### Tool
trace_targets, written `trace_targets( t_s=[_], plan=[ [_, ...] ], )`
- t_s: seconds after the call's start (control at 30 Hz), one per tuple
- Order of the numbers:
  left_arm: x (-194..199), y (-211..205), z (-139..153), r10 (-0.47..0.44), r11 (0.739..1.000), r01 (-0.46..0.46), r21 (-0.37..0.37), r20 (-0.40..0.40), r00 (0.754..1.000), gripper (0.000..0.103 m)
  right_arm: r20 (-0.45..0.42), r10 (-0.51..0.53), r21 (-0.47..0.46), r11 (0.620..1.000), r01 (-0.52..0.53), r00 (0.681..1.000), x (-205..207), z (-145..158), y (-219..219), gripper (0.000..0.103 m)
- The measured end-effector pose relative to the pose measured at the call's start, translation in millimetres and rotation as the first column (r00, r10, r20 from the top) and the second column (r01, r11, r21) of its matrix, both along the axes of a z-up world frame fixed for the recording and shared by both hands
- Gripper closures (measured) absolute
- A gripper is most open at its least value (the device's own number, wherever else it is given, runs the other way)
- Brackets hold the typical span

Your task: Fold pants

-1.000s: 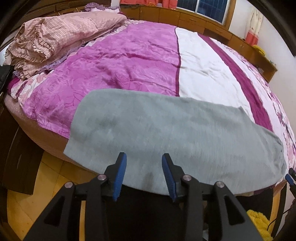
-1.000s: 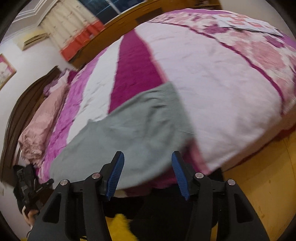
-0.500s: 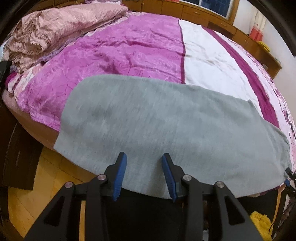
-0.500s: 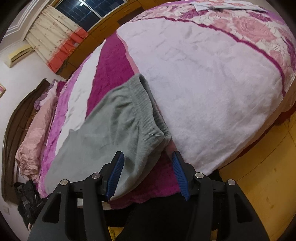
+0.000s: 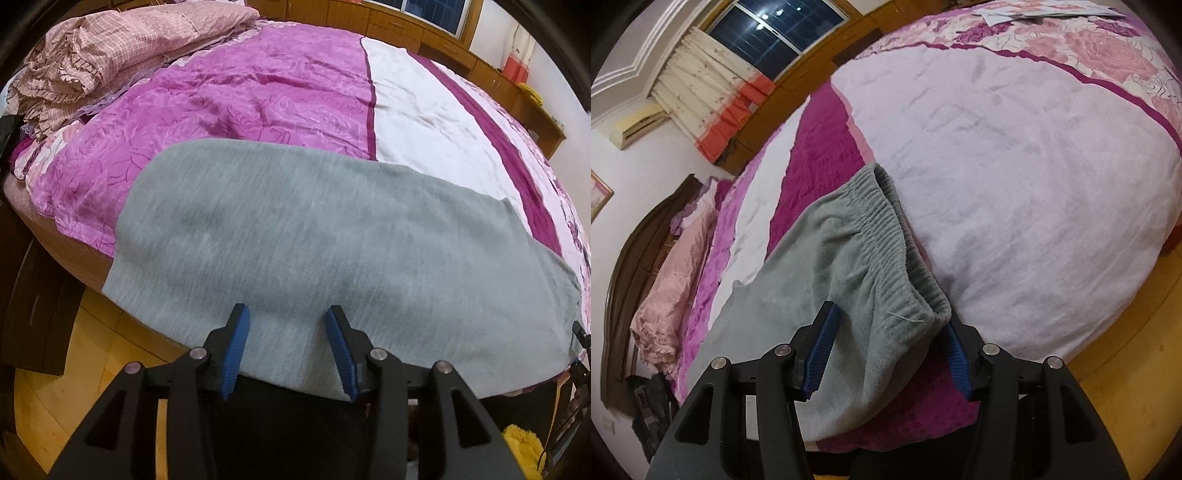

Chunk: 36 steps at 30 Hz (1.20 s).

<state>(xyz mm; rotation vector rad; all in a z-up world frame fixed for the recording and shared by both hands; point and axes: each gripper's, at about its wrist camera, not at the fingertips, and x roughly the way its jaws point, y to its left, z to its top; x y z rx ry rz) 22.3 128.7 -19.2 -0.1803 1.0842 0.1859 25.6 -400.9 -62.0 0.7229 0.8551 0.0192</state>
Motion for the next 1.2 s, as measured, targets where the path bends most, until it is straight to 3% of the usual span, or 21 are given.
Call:
trace_targets(
  t_s=[0.27, 0.4, 0.47, 0.77, 0.8, 0.83, 0.9, 1.0, 1.2],
  plan=[
    [3, -1, -2, 0.009, 1.000, -0.009, 0.017, -0.011, 1.000, 0.054, 0.050, 0.009, -0.046, 0.999, -0.007, 0.999, 5, 17, 12, 0.054],
    [2, -1, -2, 0.012, 1.000, -0.012, 0.020, -0.011, 1.000, 0.054, 0.023, 0.010, -0.038, 0.999, -0.010, 1.000, 16, 3, 13, 0.054],
    [3, -1, -3, 0.012, 1.000, -0.012, 0.021, -0.013, 1.000, 0.053, 0.053, 0.009, -0.038, 0.999, -0.007, 0.999, 17, 0, 12, 0.054],
    [4, -1, -4, 0.003, 0.999, -0.002, 0.033, -0.011, 1.000, 0.051, 0.042, 0.013, -0.076, 0.997, -0.010, 0.999, 25, 1, 15, 0.055],
    [4, -1, -3, 0.000, 0.999, 0.000, 0.035, -0.011, 1.000, 0.051, 0.039, 0.012, -0.086, 0.996, -0.009, 0.999, 25, 2, 16, 0.062],
    [4, -1, -2, -0.003, 0.999, 0.003, 0.037, -0.012, 1.000, 0.051, 0.034, 0.013, -0.102, 0.995, -0.009, 0.999, 25, 4, 16, 0.075],
    [3, -2, 0, -0.006, 0.999, 0.007, 0.041, -0.011, 1.000, 0.051, 0.028, 0.025, -0.097, 0.995, -0.022, 0.999, 24, 8, 16, 0.087],
    [0, -3, 6, -0.016, 0.998, 0.016, 0.056, 0.003, 1.000, 0.051, 0.046, 0.035, -0.093, 0.995, -0.030, 0.998, 21, 20, 15, 0.092],
    [-5, -8, 21, -0.046, 0.995, 0.042, 0.091, 0.038, 0.998, 0.051, 0.126, 0.101, -0.198, 0.977, -0.075, 0.987, 12, 66, 35, 0.092]
  ],
)
